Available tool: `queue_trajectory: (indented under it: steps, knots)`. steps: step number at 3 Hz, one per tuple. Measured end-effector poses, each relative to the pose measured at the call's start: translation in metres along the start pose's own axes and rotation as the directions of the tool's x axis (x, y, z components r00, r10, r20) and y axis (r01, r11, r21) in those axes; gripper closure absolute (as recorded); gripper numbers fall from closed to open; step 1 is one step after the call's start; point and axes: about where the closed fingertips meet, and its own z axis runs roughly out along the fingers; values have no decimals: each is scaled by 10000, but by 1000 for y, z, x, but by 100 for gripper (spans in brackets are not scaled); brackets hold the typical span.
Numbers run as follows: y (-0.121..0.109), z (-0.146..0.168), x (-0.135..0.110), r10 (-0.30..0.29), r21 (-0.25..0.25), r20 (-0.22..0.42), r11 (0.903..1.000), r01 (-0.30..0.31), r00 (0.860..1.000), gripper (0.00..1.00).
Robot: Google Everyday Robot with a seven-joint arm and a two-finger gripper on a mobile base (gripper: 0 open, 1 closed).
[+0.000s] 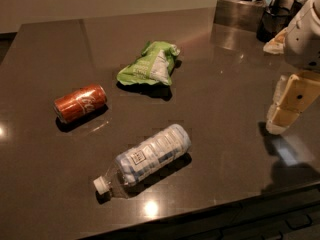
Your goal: Place coke can upright
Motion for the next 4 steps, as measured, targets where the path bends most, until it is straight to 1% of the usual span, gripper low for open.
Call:
queue_trajectory:
  steps: [1,2,3,4]
  knots:
    - [0,0,0,0,2,1,10000,0,10000,0]
    - [-4,3,-14,-139,-99,333,9998,143,9993,0]
    - [-18,14,-53,-879,-161,874,9958,896,9923,0]
    - [-34,28,-106,-1906,-157,1440,9807,1949,9710,0]
